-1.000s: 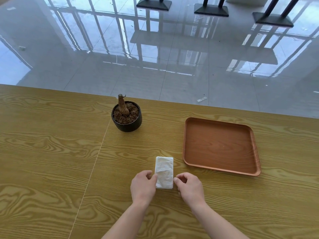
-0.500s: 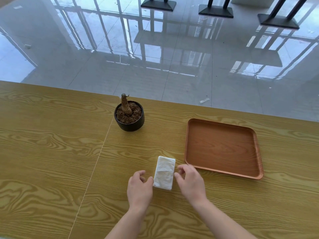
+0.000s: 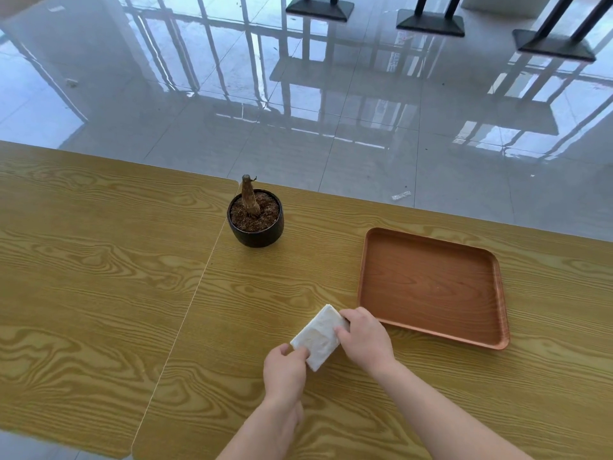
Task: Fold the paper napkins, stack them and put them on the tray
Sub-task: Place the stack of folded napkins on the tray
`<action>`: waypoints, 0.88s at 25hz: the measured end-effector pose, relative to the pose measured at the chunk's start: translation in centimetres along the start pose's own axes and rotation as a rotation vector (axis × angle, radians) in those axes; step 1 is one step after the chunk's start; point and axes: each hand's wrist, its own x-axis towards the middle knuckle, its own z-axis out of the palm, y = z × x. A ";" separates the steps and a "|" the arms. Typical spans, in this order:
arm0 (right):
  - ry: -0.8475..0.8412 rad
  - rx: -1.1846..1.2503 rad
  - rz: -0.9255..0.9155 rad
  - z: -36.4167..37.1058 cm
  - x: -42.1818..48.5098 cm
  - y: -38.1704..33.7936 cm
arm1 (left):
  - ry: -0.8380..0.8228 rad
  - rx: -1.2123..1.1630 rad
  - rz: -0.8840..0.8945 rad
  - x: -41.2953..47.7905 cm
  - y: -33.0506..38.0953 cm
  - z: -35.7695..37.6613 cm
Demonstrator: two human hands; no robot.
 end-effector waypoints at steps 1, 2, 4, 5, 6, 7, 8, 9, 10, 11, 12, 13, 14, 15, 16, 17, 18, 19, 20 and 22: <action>0.008 0.006 0.024 0.1 -0.5 0.2 | 0.012 0.012 0.001 0.1 0.1 0.0; 0.015 0.016 0.040 0.3 -1.0 0.3 | 0.022 0.023 0.004 0.2 0.2 -0.1; 0.035 0.045 0.068 0.7 -1.9 0.7 | 0.029 0.040 0.013 0.3 0.4 0.0; 0.050 0.066 0.087 0.9 -2.2 0.8 | 0.031 0.053 0.019 0.4 0.5 0.1; 0.065 0.093 0.111 1.1 -2.5 0.9 | 0.035 0.073 0.031 0.4 0.7 0.1; 0.079 0.123 0.141 1.2 -2.7 1.0 | 0.043 0.097 0.046 0.6 0.8 0.2; 0.089 0.151 0.173 1.2 -2.9 1.1 | 0.050 0.120 0.060 0.7 1.0 0.2; 0.092 0.172 0.202 1.2 -3.1 1.2 | 0.059 0.138 0.066 0.8 1.1 0.2; 0.089 0.186 0.223 1.2 -3.1 1.4 | 0.064 0.151 0.067 1.1 1.2 0.2; 0.084 0.202 0.237 1.2 -3.2 1.5 | 0.070 0.160 0.064 1.3 1.2 0.2; 0.080 0.220 0.249 1.2 -3.1 1.6 | 0.069 0.169 0.058 1.5 1.3 0.2; 0.078 0.238 0.264 1.1 -3.1 1.8 | 0.056 0.174 0.046 1.7 1.5 0.2; 0.076 0.254 0.277 1.1 -3.1 2.0 | 0.030 0.176 0.032 1.9 1.7 0.1; 0.074 0.268 0.288 1.0 -3.1 2.1 | 0.001 0.176 0.018 2.0 1.8 0.1; 0.072 0.278 0.297 1.0 -3.1 2.2 | -0.027 0.173 0.007 2.0 1.9 0.1; 0.069 0.285 0.303 1.0 -3.1 2.2 | -0.044 0.167 0.001 2.1 1.9 0.1; 0.067 0.290 0.307 0.9 -3.1 2.1 | -0.042 0.167 0.005 2.0 1.8 0.1; 0.066 0.294 0.309 0.9 -3.1 2.1 | -0.027 0.176 0.023 1.9 1.7 0.2; 0.064 0.300 0.312 0.9 -3.1 2.1 | -0.011 0.192 0.054 1.8 1.5 0.3; 0.062 0.309 0.314 0.9 -3.1 2.2 | -0.008 0.225 0.129 1.4 1.2 0.4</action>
